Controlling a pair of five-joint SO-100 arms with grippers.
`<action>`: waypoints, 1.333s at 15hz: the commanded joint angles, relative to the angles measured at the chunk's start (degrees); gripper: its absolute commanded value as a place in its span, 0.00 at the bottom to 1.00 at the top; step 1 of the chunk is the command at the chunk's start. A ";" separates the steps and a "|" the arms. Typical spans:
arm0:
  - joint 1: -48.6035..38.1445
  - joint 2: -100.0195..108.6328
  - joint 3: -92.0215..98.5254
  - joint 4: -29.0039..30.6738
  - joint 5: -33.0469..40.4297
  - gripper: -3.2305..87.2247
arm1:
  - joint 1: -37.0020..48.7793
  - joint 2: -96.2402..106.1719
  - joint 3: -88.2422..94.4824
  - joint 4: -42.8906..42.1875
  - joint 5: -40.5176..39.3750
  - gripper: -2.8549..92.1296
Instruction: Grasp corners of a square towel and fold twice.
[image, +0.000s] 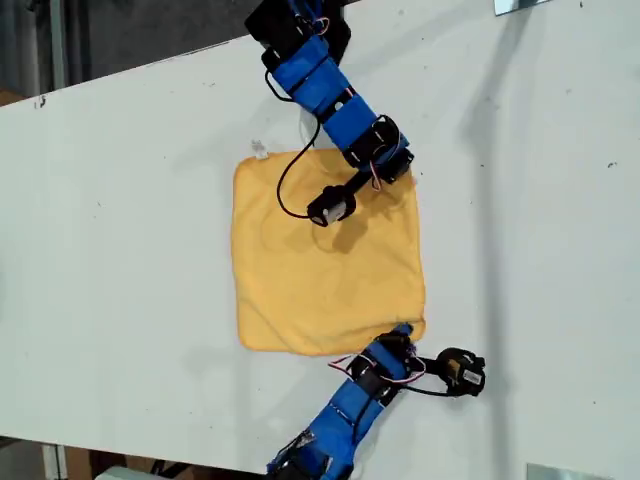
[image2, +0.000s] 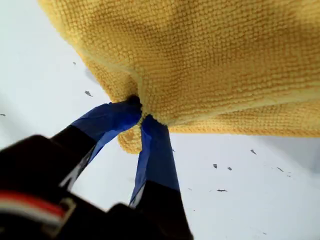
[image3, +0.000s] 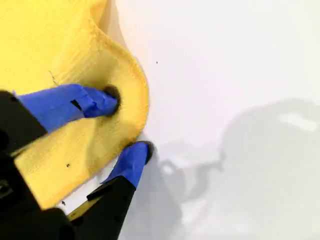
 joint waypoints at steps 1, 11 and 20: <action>-0.26 1.76 3.52 -7.12 0.79 0.03 | -0.26 0.00 -0.26 0.62 0.35 0.03; -7.38 -0.18 -35.51 37.18 27.77 0.03 | 4.39 18.46 -10.46 19.16 -0.79 0.03; -50.27 26.72 -25.84 38.32 70.14 0.03 | 49.13 46.58 -5.36 17.67 -33.22 0.03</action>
